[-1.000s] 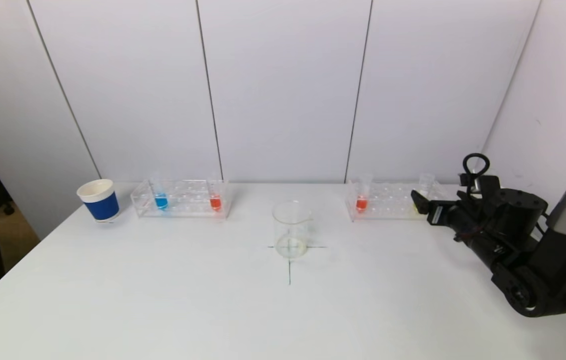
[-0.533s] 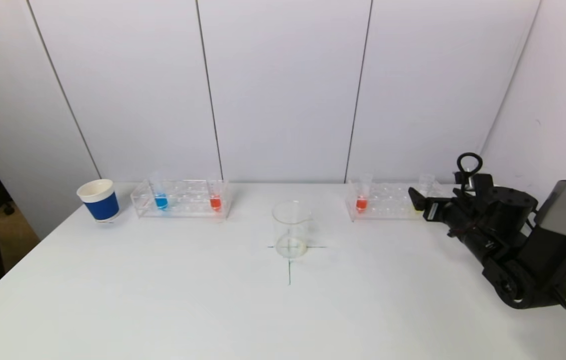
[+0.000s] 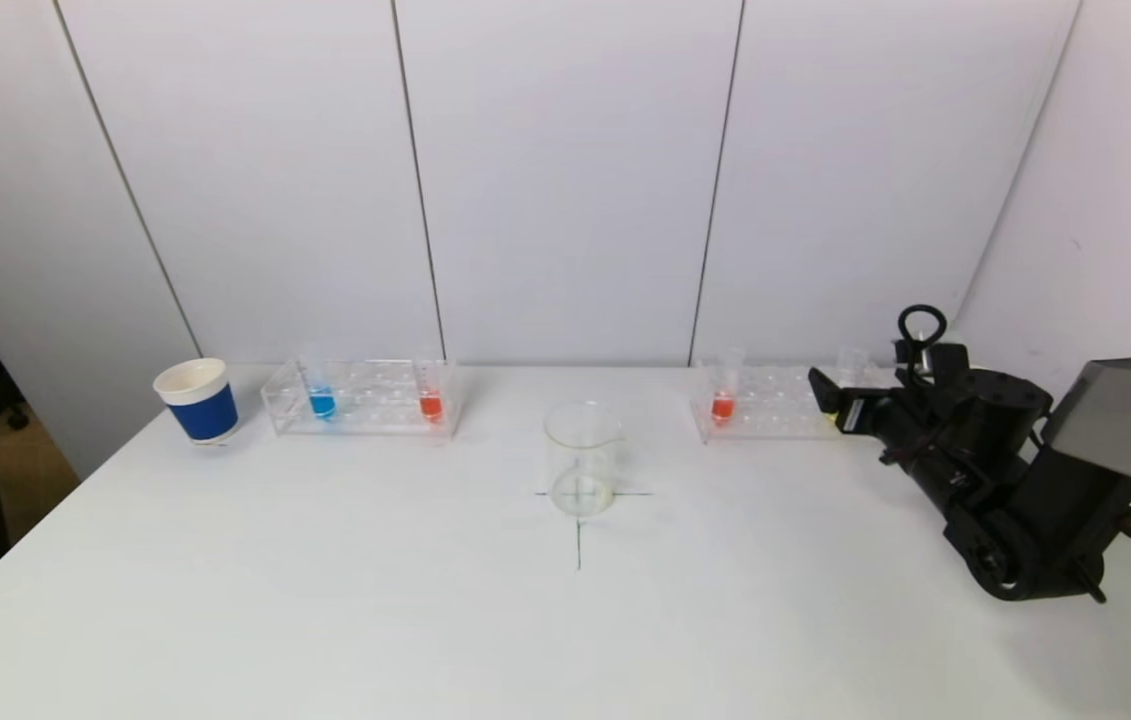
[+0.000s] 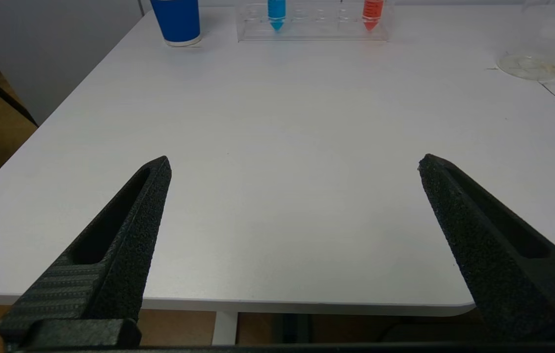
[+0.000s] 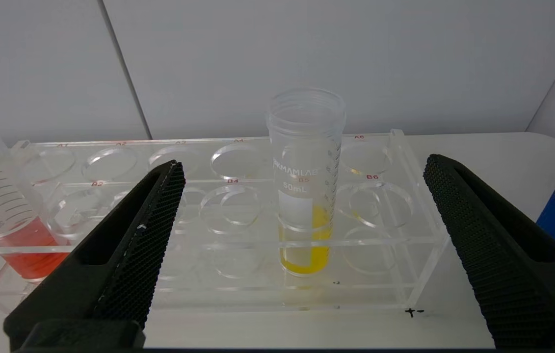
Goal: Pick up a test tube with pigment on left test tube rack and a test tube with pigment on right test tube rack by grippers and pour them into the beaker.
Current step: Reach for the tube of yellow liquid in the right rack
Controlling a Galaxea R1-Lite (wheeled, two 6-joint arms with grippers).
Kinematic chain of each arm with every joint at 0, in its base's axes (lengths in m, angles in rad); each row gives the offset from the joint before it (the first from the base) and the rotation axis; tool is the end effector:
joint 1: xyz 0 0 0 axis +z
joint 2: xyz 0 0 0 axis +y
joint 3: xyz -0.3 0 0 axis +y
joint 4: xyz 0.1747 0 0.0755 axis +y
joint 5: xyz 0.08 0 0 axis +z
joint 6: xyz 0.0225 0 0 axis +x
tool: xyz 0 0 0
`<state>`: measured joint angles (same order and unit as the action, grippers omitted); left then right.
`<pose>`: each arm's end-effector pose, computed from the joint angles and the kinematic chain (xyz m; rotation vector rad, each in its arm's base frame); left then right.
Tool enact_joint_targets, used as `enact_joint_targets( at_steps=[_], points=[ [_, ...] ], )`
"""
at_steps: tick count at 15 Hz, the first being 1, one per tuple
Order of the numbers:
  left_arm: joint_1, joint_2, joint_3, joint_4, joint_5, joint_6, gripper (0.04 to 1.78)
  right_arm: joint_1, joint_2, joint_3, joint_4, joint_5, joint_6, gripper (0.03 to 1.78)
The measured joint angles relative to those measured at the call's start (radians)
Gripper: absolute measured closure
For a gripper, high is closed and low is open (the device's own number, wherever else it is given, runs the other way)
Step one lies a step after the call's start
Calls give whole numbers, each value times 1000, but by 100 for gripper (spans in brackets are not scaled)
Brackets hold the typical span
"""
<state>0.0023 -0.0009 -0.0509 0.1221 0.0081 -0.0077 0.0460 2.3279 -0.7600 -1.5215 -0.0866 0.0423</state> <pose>-0.0272 0.0001 0.0770 -0.0075 0.0703 0.0107 0.3840 0.0157 0.0388 0.0392 0.0454 -0.0416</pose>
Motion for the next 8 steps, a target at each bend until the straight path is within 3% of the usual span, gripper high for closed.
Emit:
enact_joint_targets(
  at_steps=[8],
  points=[
    [0, 0, 0, 0, 0, 1, 6, -7, 52, -72, 0, -1, -1, 4]
  ],
)
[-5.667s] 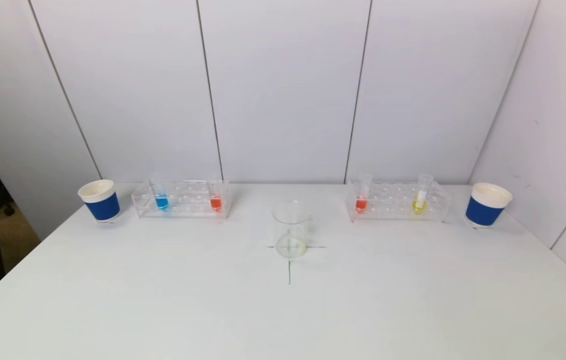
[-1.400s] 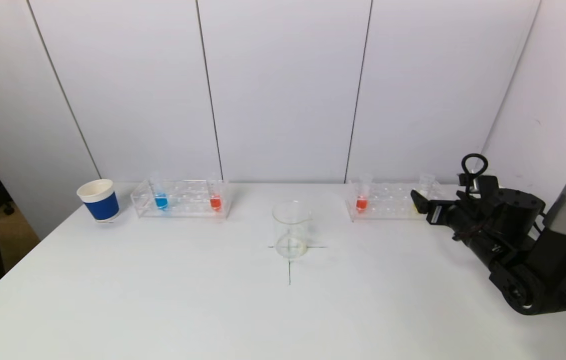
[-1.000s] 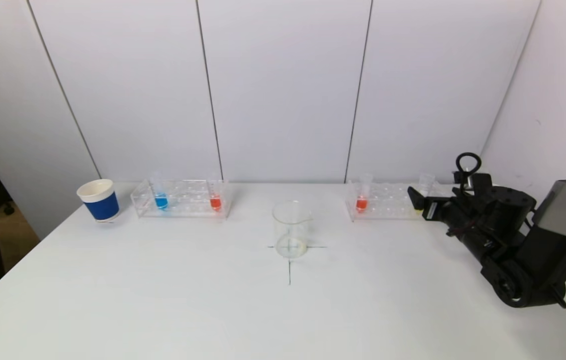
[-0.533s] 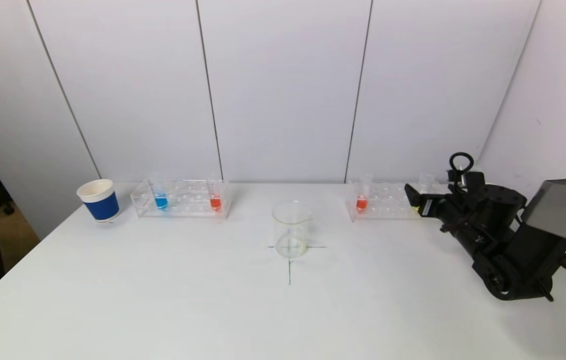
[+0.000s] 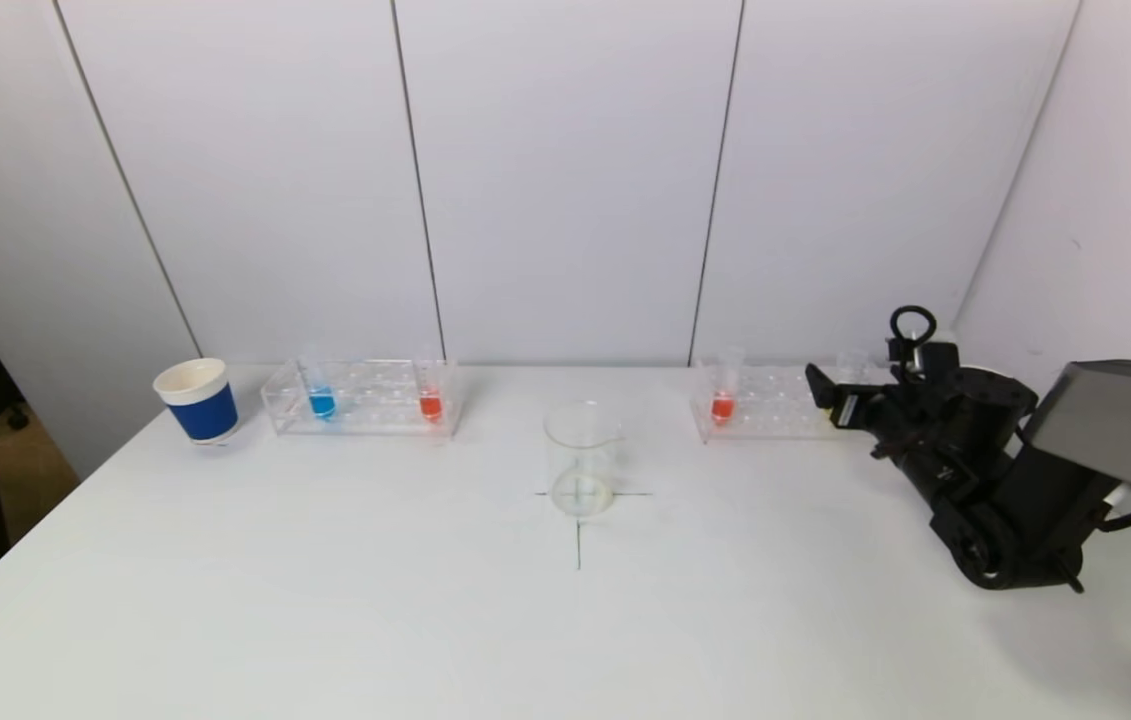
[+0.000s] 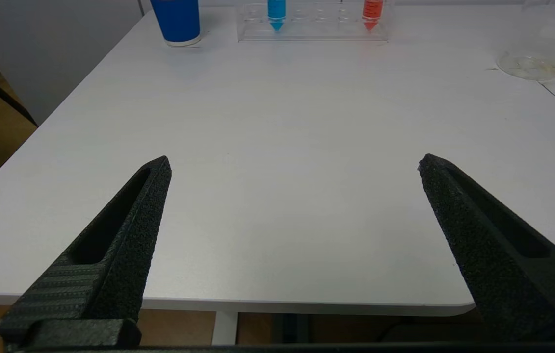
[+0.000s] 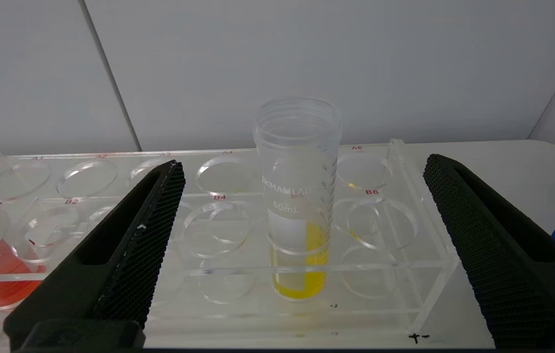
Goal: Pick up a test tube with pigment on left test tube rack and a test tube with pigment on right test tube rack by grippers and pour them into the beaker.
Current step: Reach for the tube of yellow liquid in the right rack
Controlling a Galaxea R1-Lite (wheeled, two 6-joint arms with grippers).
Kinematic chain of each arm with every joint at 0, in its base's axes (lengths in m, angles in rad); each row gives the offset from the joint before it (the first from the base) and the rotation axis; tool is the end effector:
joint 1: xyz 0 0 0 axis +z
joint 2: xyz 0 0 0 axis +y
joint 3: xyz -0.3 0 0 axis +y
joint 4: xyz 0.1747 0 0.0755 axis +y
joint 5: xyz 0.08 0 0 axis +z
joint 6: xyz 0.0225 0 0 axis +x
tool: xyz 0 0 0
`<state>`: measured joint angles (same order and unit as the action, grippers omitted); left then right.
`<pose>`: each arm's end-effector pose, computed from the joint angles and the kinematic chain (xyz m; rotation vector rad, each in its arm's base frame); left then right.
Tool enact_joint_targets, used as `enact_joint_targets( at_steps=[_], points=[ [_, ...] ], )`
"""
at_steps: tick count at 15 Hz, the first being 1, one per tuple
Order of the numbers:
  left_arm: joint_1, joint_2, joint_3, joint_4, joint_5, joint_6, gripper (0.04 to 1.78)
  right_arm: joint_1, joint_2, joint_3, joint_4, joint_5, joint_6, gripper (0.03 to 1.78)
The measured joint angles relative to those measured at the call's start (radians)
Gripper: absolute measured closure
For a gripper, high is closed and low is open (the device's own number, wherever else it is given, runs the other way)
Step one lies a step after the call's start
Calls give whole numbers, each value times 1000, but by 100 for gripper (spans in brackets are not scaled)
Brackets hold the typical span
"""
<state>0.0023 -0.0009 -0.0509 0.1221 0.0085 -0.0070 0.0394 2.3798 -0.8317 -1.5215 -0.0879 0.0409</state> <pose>-0.0272 0.0001 0.0770 -0.0068 0.0703 0.0110 0.3987 0.0137 0.0314 0.0392 0.0256 -0.0490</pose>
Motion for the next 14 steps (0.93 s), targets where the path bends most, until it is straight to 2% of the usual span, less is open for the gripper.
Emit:
enact_joint_targets(
  at_steps=[14],
  points=[
    [0, 0, 0, 0, 0, 0, 6, -1, 57, -81, 0, -16, -3, 4]
  ],
)
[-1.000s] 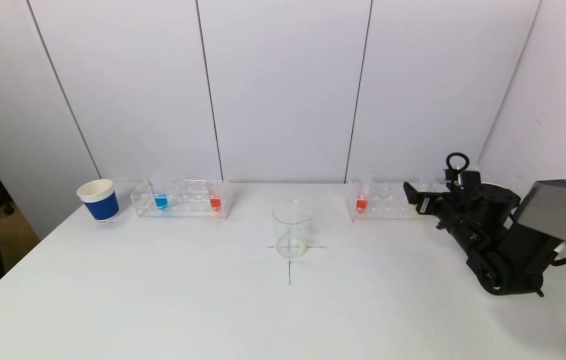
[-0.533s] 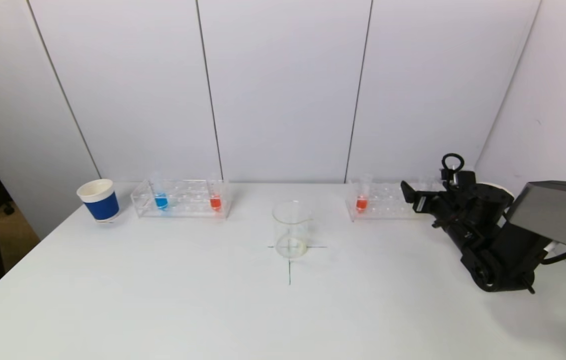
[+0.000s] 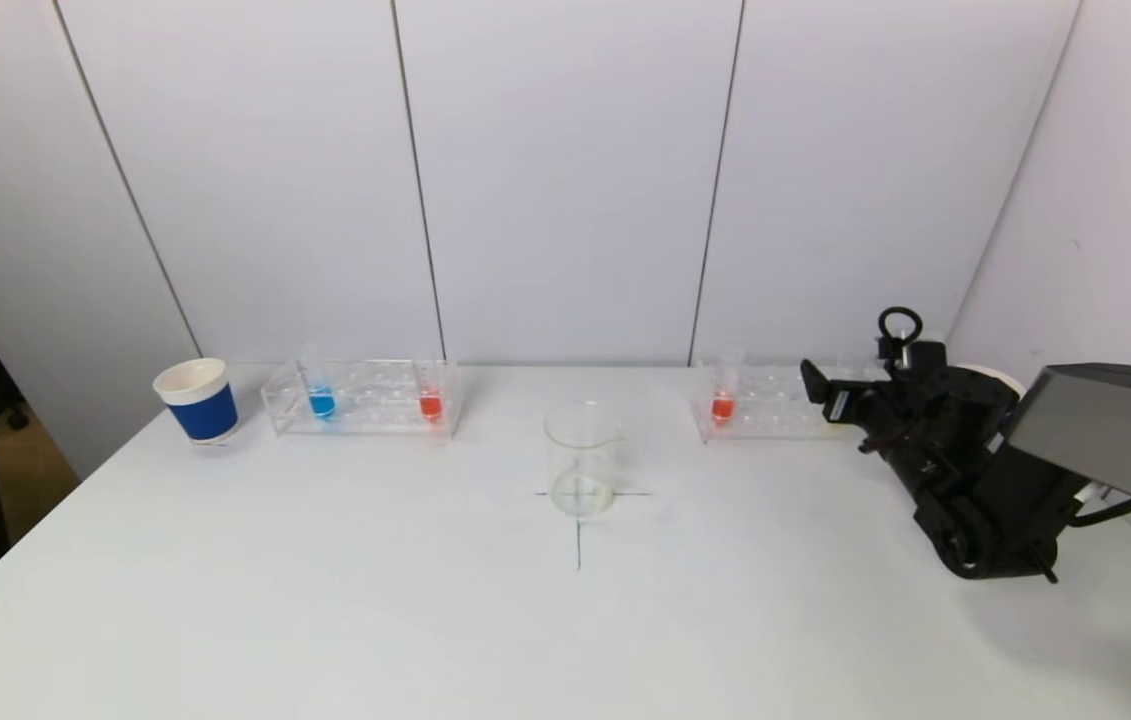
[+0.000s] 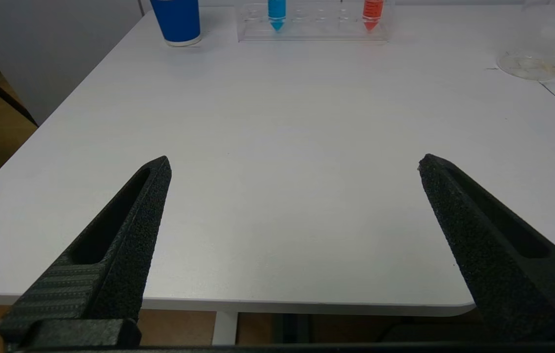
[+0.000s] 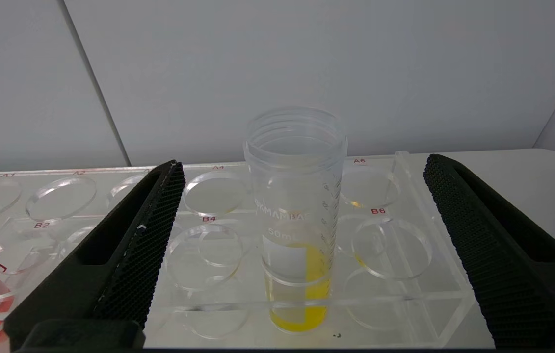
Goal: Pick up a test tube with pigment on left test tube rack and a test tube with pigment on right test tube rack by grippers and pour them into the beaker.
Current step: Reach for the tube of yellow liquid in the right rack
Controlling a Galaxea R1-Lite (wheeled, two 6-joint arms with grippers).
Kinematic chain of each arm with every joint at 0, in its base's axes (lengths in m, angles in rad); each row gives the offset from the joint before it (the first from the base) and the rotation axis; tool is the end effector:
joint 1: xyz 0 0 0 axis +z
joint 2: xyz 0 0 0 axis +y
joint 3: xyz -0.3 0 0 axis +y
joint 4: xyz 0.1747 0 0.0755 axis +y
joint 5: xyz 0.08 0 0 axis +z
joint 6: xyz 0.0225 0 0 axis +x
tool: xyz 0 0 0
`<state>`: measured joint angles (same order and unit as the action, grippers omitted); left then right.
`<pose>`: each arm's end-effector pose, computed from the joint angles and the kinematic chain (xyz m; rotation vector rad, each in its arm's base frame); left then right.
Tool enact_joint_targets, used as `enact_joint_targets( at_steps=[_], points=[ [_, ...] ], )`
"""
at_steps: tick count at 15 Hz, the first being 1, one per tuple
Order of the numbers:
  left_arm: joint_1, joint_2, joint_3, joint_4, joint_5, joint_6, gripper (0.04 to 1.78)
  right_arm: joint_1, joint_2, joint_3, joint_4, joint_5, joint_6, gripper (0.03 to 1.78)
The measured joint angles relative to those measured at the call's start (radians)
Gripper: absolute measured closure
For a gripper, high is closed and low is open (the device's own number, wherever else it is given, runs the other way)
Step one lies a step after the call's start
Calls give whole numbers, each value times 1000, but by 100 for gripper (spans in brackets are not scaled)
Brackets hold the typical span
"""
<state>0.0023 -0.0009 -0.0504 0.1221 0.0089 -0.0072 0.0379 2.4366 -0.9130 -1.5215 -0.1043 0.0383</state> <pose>-0.0272 0.0001 0.0768 -0.0070 0.0708 0.0115 0.4143 0.0134 0.0233 0.0381 0.0008 -0.0664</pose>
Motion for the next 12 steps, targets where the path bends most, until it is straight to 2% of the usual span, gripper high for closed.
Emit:
enact_joint_targets(
  at_steps=[12],
  points=[
    [0, 0, 0, 0, 0, 0, 6, 4, 16, -21, 0, -1, 0, 4]
  ],
)
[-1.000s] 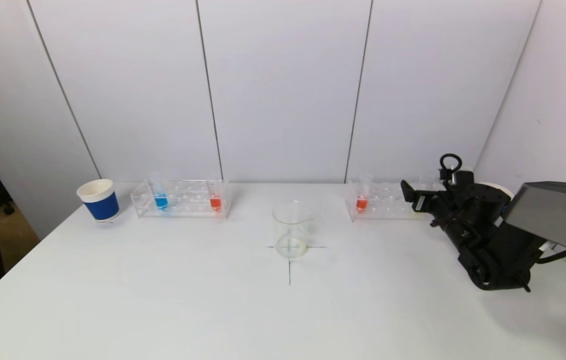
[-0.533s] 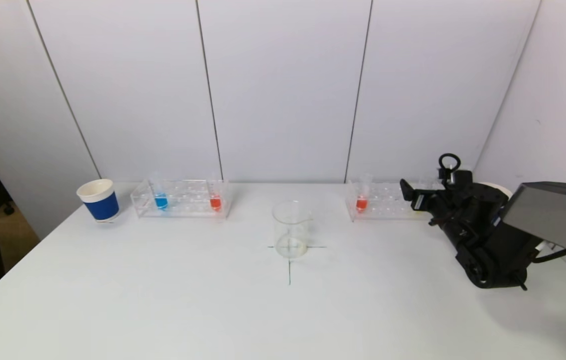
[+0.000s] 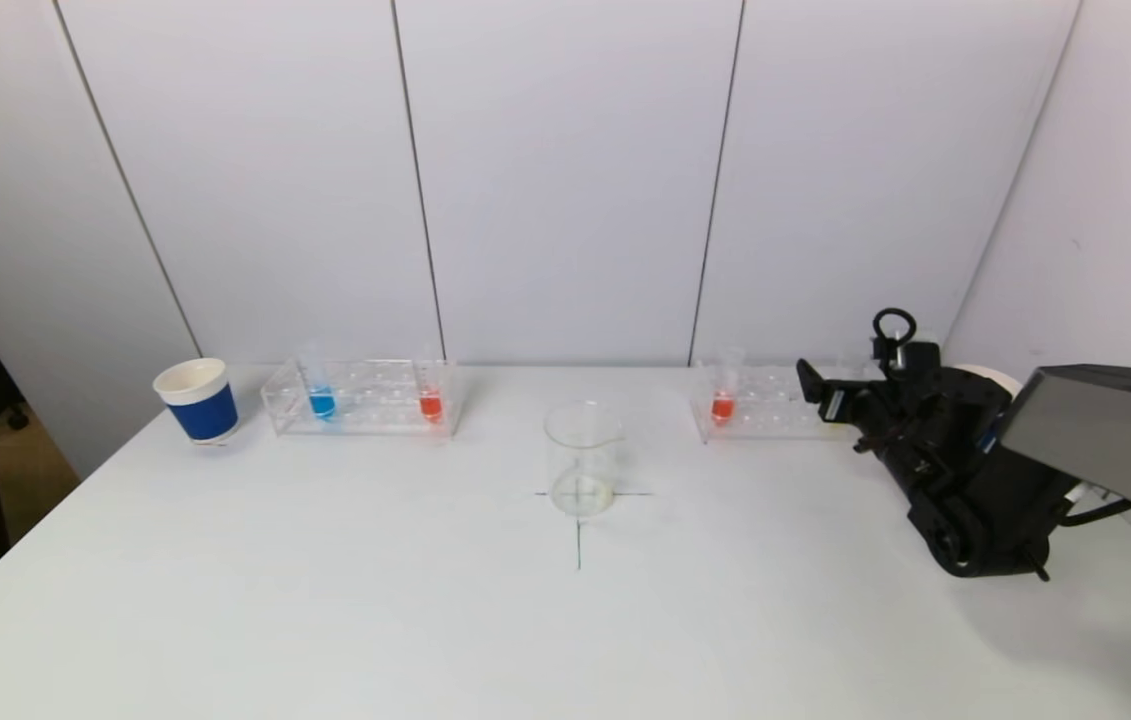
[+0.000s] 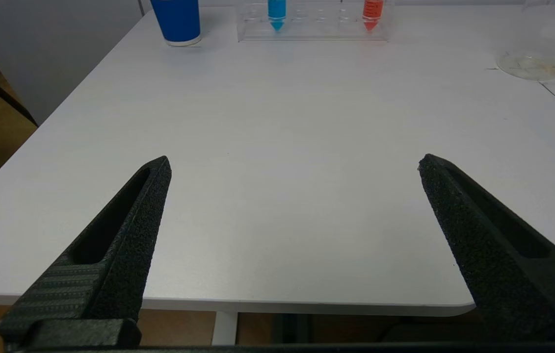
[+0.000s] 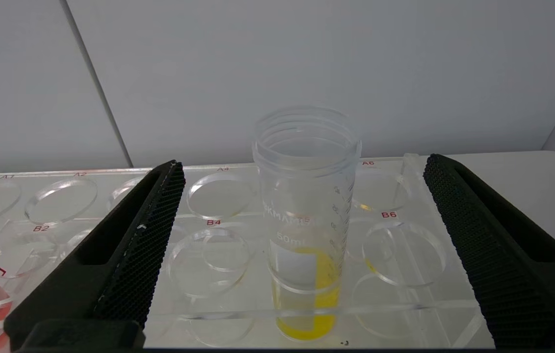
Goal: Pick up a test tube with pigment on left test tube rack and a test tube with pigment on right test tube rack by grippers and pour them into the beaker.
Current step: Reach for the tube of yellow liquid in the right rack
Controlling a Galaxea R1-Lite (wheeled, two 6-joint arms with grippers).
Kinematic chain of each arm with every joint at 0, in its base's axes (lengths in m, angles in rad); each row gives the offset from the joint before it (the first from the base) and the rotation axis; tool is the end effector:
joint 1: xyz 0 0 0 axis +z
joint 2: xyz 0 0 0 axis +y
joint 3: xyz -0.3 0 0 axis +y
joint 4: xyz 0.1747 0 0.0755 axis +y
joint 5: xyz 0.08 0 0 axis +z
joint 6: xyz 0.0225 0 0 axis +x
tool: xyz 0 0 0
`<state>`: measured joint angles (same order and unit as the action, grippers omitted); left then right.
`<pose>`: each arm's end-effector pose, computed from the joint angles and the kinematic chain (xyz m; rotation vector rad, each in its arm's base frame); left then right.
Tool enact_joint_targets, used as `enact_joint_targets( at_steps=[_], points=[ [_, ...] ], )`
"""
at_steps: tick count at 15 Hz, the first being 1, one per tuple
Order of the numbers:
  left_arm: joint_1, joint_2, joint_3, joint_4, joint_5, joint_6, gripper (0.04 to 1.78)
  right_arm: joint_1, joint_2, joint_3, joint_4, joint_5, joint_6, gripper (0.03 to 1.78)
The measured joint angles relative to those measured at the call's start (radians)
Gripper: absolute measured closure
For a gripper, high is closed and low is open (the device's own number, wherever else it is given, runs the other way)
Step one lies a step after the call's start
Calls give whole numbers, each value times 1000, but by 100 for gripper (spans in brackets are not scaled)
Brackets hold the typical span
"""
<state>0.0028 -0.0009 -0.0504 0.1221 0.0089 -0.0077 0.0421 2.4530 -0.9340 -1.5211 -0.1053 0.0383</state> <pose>-0.0272 0.0001 0.0768 -0.0075 0.0708 0.0120 0.4182 0.0152 0.0203 0.0384 -0.0033 -0.0632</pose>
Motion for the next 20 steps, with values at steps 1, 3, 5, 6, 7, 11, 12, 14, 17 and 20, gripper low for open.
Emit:
enact_joint_targets(
  at_steps=[1, 3, 5, 6, 7, 11, 12, 14, 17, 20],
  points=[
    [0, 0, 0, 0, 0, 0, 6, 0, 0, 0, 0, -1, -1, 4],
    [0, 0, 0, 0, 0, 0, 6, 2, 0, 5, 0, -8, -4, 4],
    [0, 0, 0, 0, 0, 0, 6, 4, -1, 8, 0, -9, -5, 4],
    [0, 0, 0, 0, 0, 0, 6, 4, -1, 9, 0, -9, -5, 4],
    [0, 0, 0, 0, 0, 0, 6, 5, -1, 9, 0, -9, -6, 4],
    [0, 0, 0, 0, 0, 0, 6, 5, -3, 7, 0, -9, -6, 4],
    [0, 0, 0, 0, 0, 0, 6, 5, -3, 6, 0, -9, -6, 4],
    [0, 0, 0, 0, 0, 1, 6, 5, -3, 4, 0, -9, -7, 4],
    [0, 0, 0, 0, 0, 0, 6, 5, -3, 2, 0, -9, -7, 4],
    [0, 0, 0, 0, 0, 0, 6, 5, -3, 0, 0, -10, -6, 4]
  ],
)
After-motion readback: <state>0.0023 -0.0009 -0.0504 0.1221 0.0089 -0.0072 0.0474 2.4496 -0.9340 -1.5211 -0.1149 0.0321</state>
